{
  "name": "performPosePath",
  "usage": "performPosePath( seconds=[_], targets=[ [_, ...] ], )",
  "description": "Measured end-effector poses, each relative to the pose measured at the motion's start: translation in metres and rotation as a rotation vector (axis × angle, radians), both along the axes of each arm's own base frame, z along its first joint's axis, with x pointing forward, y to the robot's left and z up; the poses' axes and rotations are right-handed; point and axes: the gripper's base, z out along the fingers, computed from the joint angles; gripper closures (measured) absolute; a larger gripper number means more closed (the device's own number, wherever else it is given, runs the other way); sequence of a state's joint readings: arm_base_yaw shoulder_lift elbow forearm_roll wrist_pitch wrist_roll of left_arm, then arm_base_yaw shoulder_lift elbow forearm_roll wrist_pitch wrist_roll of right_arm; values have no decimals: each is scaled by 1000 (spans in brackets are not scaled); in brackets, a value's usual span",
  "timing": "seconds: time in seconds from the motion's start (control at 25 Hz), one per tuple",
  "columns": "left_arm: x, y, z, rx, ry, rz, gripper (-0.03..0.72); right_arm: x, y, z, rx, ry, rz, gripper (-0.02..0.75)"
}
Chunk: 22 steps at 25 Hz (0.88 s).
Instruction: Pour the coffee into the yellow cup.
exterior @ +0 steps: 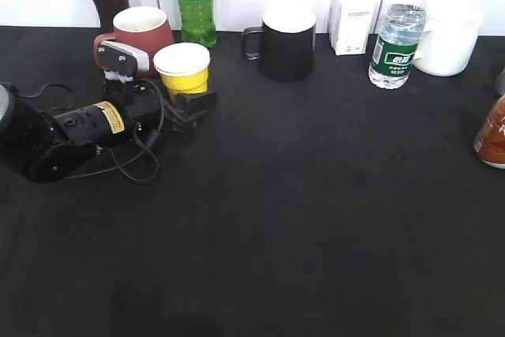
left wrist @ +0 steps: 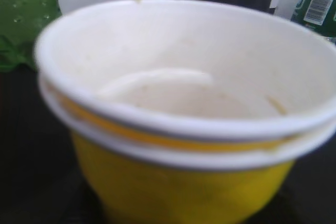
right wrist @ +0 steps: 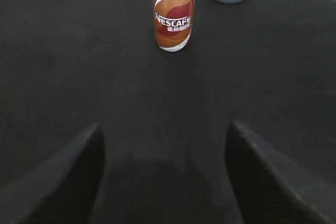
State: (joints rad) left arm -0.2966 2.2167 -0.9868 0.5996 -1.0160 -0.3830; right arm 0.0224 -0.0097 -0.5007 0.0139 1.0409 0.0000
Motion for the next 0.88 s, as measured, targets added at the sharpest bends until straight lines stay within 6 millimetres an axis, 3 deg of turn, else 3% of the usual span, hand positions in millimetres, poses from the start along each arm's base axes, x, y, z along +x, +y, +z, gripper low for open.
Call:
performPosePath(
  seconds=[0.24,0.4,0.52,0.64,0.88],
  targets=[
    [-7,-6,3,22,-29,-116,199,0,0,0,0,0,0,177],
    [-16,-12,39,45,-111,-243,202,0,0,0,0,0,0,177],
    [-25,-18,52,-7,-96,-338,204,0,0,0,0,0,0,177],
    [-37,-33,49,24,-88,-439,205,0,0,0,0,0,0,177],
    [-39,-33,47,45,-86,-458,205,0,0,0,0,0,0,177]
  ],
)
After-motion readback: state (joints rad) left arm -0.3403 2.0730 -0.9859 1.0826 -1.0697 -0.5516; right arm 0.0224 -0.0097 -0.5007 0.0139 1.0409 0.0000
